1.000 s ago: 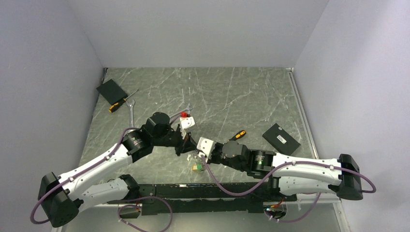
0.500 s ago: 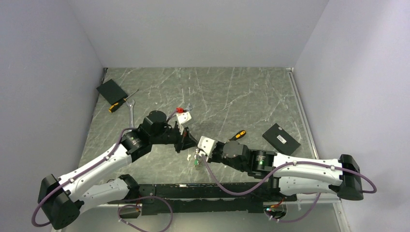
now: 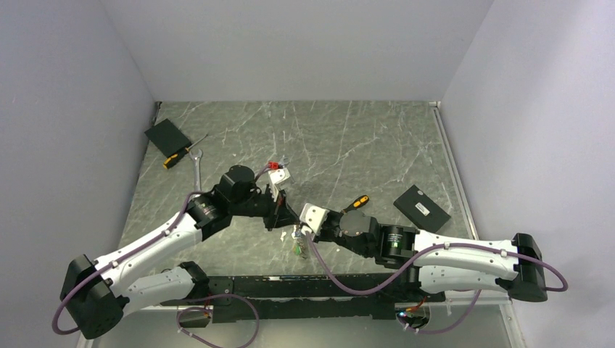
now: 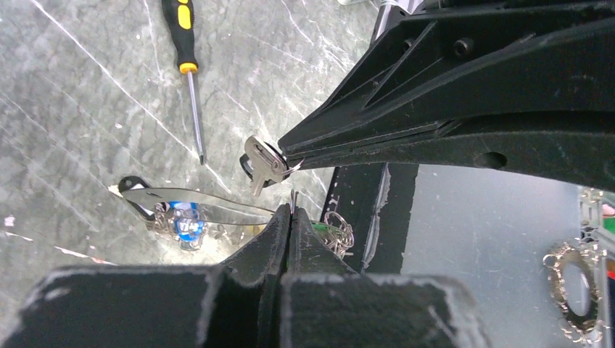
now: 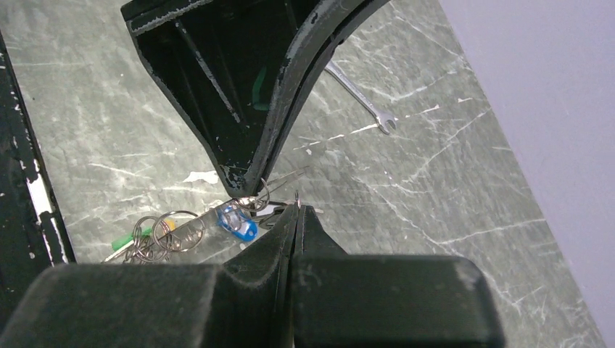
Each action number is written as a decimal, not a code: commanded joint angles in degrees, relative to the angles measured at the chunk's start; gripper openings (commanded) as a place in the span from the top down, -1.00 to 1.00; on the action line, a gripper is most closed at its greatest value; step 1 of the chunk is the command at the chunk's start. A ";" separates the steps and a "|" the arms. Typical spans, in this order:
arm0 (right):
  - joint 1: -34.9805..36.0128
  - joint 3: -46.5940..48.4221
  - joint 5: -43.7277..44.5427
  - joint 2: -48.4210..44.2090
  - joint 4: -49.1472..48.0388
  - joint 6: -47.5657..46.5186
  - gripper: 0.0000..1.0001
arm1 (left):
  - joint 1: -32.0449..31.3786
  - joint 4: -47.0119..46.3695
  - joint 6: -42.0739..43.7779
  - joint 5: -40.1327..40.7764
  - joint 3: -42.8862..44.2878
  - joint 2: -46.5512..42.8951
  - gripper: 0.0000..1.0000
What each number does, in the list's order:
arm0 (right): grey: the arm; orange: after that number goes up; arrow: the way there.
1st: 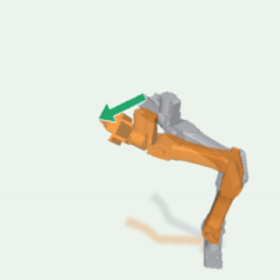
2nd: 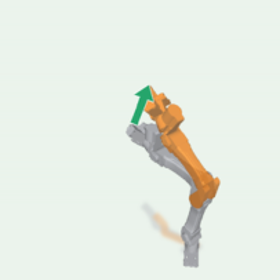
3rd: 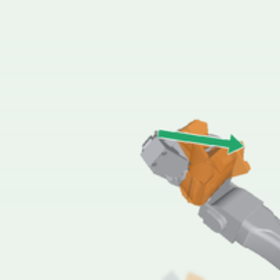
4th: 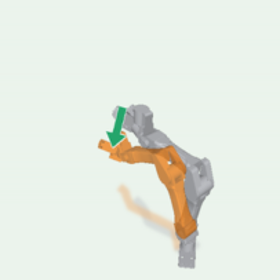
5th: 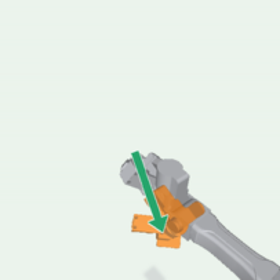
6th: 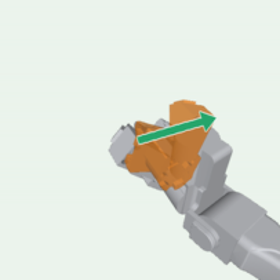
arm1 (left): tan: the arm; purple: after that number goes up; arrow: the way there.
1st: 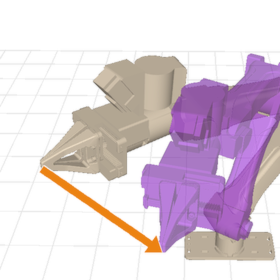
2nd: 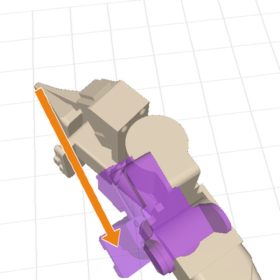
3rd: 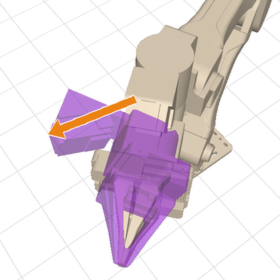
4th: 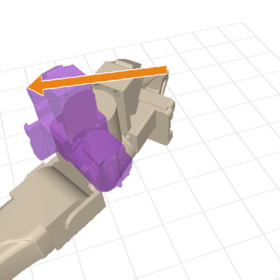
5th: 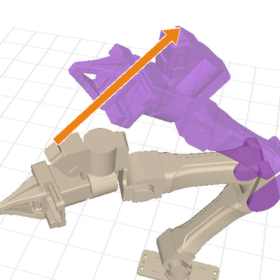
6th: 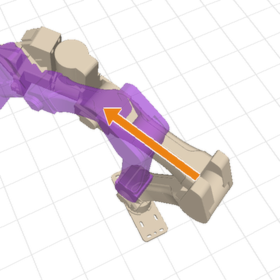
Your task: Put the keys on the keyring
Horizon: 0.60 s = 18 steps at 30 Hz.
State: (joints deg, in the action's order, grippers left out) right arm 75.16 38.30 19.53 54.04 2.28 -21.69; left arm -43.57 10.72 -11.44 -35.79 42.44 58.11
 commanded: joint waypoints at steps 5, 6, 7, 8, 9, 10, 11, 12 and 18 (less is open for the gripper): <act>0.83 2.56 0.61 0.36 -2.55 -1.16 1.00 | 0.86 1.61 -8.43 0.38 6.00 3.00 1.00; 0.91 2.61 0.60 0.43 -1.17 -1.24 1.00 | 0.96 1.55 -8.77 -0.08 6.21 3.28 1.00; 0.95 2.69 0.60 0.46 -0.77 -1.25 1.00 | 0.98 1.09 -9.22 -0.52 6.14 3.41 1.00; 1.02 2.76 0.67 0.52 -0.51 -1.32 1.00 | 1.03 0.64 -9.62 -0.53 5.97 3.34 1.00; 1.09 2.78 0.75 0.46 -0.45 -1.33 1.00 | 0.97 0.41 -9.91 -0.20 5.85 3.21 1.00; 1.19 2.75 0.84 0.46 -0.37 -1.31 1.00 | 0.95 0.36 -10.24 0.35 5.74 3.09 1.00; 1.26 2.74 0.98 0.38 -0.33 -1.31 1.00 | 1.04 0.51 -10.36 0.79 5.77 2.99 1.00; 1.30 2.70 1.23 0.36 -0.27 -1.33 1.00 | 1.05 0.83 -10.36 1.07 5.88 2.90 1.00; 1.48 2.61 1.95 0.48 -0.26 -1.64 1.00 | 1.11 1.93 -10.61 1.23 6.08 3.03 1.00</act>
State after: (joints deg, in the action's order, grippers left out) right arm 76.16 38.33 20.29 54.70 3.40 -22.59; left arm -42.83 14.24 -20.71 -34.63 45.98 61.71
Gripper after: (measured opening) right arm 0.010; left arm 0.012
